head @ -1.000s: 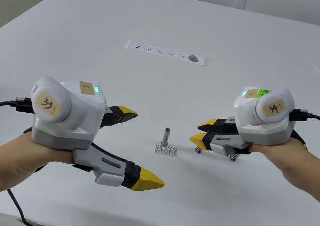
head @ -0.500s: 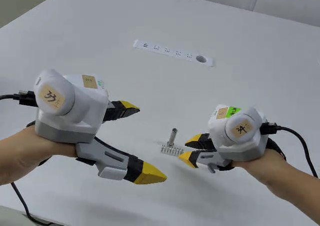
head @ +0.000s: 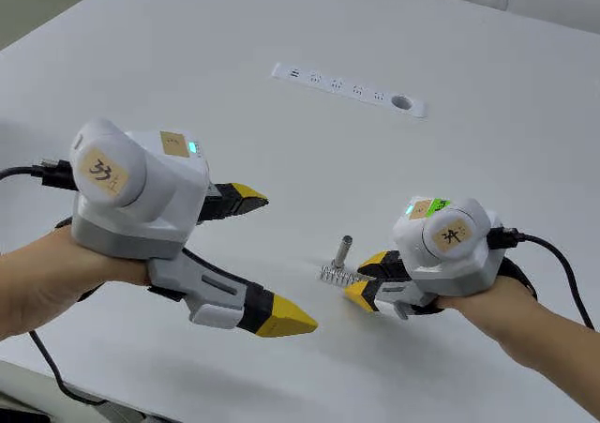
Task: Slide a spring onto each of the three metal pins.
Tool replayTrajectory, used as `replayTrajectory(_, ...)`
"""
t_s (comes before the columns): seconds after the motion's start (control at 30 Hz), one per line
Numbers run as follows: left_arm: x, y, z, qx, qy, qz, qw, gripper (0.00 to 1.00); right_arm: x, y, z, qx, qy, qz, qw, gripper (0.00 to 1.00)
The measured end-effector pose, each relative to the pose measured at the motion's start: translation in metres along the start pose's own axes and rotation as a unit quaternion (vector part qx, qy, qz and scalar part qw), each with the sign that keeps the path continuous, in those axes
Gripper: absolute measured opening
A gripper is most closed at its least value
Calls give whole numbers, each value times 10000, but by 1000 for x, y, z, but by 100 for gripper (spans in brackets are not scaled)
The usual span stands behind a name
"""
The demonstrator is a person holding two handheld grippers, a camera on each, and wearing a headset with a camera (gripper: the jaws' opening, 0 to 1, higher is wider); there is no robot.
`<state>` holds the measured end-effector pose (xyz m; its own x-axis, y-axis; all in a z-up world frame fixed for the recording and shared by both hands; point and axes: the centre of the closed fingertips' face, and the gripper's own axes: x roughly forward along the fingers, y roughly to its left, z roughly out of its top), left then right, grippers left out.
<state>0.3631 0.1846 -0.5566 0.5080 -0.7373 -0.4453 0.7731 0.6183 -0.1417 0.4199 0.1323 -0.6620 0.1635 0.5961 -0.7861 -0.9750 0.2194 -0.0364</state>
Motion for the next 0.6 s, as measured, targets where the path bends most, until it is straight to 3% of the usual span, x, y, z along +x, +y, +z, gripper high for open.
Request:
replayTrajectory(0.17,0,0,11,-135,-249,-30,9996,92,4,7,0,-92,3,189,9998,18)
replayTrajectory(0.33,1,1,12,-108,-230,-30,9997,91,4,12,0,-225,36,268,9994,12)
replayTrajectory(0.6,2,-3,12,-108,-222,-94,9997,89,3,15,1,-363,85,152,9992,11)
